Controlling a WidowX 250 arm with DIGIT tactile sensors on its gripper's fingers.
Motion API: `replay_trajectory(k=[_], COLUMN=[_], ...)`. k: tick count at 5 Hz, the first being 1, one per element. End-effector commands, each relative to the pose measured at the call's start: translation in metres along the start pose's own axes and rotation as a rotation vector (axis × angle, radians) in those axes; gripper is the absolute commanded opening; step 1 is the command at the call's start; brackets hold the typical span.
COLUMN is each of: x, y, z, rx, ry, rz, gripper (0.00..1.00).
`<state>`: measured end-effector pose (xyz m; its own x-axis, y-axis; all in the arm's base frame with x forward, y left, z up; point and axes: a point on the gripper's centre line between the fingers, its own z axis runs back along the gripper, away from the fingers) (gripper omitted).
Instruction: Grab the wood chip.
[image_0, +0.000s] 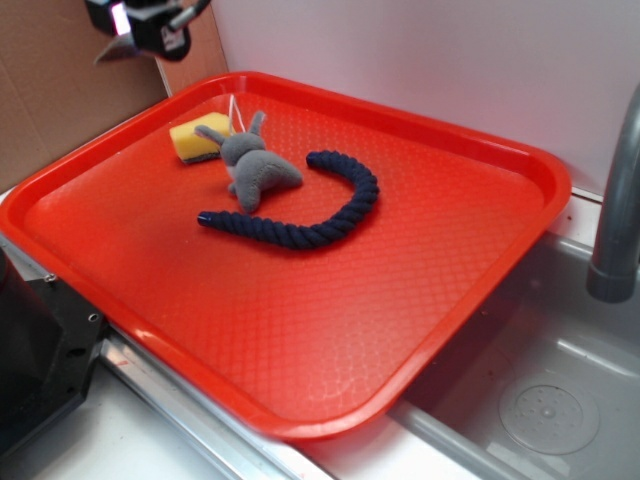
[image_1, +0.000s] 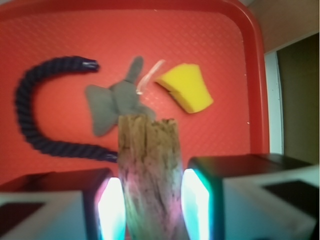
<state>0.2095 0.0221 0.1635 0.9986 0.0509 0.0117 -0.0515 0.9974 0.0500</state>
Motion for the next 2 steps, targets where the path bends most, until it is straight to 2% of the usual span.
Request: replay_trajectory(k=[1,2], x=[0.0069,0.0103], y=[-0.0338,-0.0330], z=[0.0441,0.0415], rx=[-0.039,-0.052], ry=[-0.100,-0.090], rz=[0.013,0.005], gripper=[0.00,0.00])
